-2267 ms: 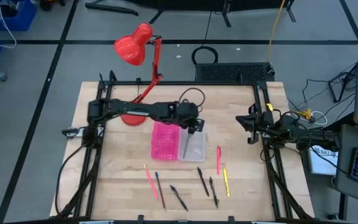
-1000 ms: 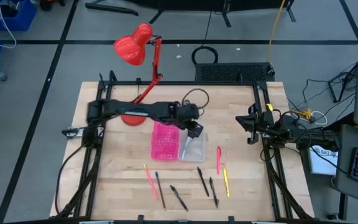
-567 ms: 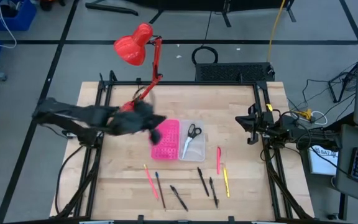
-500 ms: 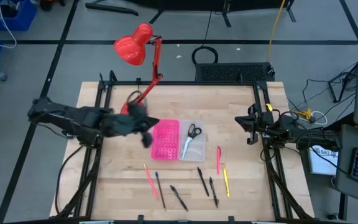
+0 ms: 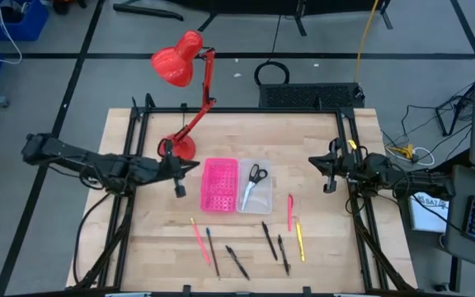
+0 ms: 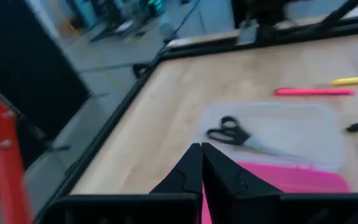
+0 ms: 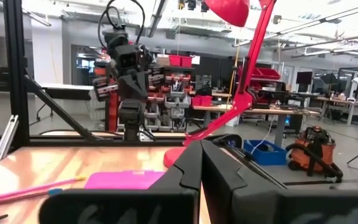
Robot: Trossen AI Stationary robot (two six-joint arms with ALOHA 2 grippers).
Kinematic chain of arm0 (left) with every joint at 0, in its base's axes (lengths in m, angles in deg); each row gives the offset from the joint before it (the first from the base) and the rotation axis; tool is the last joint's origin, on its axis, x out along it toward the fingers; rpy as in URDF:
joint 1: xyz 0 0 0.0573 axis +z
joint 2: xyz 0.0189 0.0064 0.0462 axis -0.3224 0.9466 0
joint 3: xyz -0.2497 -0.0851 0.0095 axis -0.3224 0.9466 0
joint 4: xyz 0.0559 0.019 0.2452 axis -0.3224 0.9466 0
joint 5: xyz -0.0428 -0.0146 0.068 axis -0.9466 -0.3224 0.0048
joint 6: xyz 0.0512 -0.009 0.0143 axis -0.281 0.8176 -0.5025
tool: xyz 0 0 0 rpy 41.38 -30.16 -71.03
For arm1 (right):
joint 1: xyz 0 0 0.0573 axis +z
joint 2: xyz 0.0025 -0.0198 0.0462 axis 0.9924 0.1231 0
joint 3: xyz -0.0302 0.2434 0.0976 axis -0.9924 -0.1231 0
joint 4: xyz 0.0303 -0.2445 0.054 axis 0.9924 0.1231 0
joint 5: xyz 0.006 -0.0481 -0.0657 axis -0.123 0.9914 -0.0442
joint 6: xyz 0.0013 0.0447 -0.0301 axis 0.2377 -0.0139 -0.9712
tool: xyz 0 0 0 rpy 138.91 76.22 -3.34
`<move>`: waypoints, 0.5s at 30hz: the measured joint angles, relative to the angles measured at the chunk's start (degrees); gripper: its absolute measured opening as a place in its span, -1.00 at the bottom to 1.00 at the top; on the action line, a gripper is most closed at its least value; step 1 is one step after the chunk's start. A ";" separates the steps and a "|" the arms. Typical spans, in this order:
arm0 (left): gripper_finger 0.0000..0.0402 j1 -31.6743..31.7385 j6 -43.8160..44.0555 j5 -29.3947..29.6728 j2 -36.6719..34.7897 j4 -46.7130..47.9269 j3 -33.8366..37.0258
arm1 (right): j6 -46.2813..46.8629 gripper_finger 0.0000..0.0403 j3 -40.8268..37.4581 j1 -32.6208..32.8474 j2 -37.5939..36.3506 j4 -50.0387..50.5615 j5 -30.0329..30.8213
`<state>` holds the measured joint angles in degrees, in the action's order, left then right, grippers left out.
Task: Pick & place school supplies into a supply box
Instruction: Put the pink pen into the supply box
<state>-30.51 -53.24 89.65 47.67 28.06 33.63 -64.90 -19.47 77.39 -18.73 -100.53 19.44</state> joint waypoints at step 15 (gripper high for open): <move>-0.97 5.83 -11.86 -26.17 1.18 -41.86 19.64 | -0.09 -1.00 0.00 -0.03 1.84 0.82 10.90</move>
<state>-24.68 -65.10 63.48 48.84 -13.81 53.27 -64.99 -19.47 77.35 -16.89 -99.71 30.34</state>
